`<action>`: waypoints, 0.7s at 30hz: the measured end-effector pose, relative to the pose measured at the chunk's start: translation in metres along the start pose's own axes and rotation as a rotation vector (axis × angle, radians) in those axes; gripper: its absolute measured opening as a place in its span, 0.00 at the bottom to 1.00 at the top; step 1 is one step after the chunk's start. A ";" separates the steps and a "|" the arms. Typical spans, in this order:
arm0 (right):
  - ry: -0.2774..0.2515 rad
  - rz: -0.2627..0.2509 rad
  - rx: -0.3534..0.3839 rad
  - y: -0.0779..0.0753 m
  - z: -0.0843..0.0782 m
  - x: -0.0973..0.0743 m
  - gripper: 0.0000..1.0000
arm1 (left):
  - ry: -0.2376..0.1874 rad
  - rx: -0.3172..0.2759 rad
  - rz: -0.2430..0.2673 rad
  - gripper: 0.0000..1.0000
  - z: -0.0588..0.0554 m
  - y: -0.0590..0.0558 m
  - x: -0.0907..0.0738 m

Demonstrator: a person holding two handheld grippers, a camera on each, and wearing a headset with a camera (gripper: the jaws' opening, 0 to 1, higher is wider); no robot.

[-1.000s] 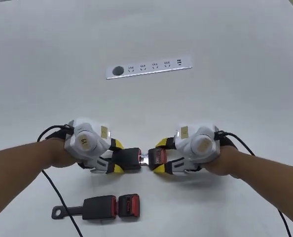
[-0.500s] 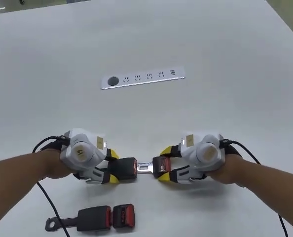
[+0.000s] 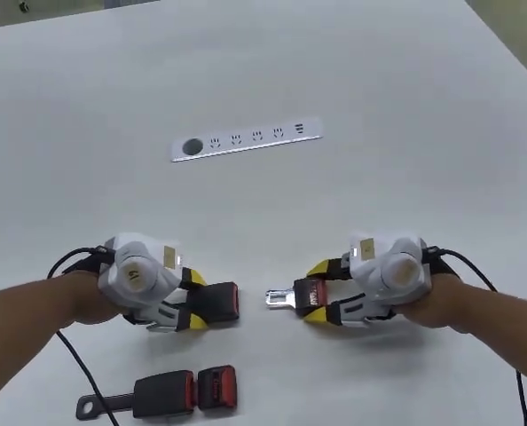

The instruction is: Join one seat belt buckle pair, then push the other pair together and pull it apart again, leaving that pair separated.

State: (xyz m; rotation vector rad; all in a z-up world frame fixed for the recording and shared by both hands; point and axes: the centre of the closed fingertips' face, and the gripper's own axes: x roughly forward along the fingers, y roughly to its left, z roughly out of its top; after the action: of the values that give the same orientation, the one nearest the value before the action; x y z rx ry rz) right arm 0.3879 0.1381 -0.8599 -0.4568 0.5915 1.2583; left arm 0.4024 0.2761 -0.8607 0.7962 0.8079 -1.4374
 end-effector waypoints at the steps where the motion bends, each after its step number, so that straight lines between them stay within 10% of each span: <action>1: -0.006 0.000 0.001 -0.001 -0.001 -0.003 0.37 | -0.001 0.000 0.000 0.34 0.000 0.000 0.000; 21: 0.038 -0.018 0.042 -0.001 -0.039 -0.045 0.37 | 0.008 -0.009 -0.002 0.34 0.000 0.000 0.001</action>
State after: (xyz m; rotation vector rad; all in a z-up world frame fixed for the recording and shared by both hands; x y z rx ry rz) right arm 0.3742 0.0804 -0.8605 -0.4512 0.6436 1.2197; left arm 0.4029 0.2758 -0.8616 0.7951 0.8213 -1.4318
